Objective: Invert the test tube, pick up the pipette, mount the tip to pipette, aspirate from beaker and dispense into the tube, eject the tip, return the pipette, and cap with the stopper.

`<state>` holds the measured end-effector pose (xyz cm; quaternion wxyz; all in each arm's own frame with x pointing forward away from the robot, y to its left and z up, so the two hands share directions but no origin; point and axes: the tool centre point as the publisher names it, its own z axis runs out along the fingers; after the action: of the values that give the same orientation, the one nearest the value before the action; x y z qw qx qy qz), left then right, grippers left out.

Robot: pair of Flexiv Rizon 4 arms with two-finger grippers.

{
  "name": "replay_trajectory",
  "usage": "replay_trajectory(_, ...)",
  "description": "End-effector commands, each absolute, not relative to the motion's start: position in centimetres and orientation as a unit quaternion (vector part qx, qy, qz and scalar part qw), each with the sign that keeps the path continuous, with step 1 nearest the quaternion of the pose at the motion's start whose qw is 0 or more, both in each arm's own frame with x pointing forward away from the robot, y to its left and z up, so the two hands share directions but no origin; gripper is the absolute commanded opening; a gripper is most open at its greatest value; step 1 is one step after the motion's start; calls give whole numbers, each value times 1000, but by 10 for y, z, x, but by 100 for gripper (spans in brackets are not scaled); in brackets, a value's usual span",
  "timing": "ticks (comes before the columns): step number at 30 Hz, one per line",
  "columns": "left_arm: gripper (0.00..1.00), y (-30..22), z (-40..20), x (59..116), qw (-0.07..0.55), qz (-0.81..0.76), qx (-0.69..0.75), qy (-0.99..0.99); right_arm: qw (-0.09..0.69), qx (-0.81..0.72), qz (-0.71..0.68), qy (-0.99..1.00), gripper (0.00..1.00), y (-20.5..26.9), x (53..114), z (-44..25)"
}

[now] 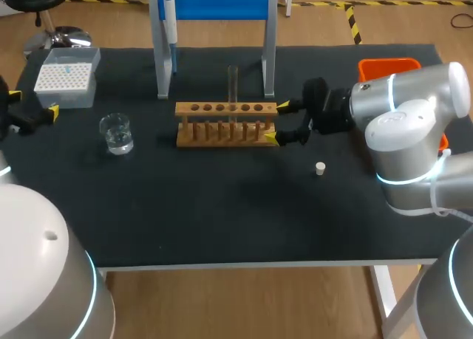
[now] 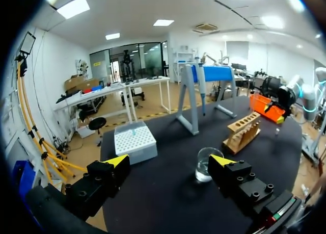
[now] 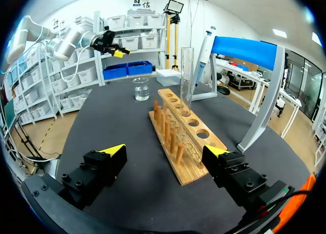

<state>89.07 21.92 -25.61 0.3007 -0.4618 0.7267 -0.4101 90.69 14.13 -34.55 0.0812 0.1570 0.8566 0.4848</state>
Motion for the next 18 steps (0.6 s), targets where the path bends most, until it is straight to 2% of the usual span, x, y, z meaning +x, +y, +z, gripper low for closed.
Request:
replay_trajectory(1, 100, 210, -260, 906, 319, -382, -485, 719, 80, 156, 484, 857, 100, 141, 907, -345)
replay_trajectory(18, 100, 195, -270, 949, 341, -357, -513, 702, 80, 156, 484, 857, 100, 141, 907, -345)
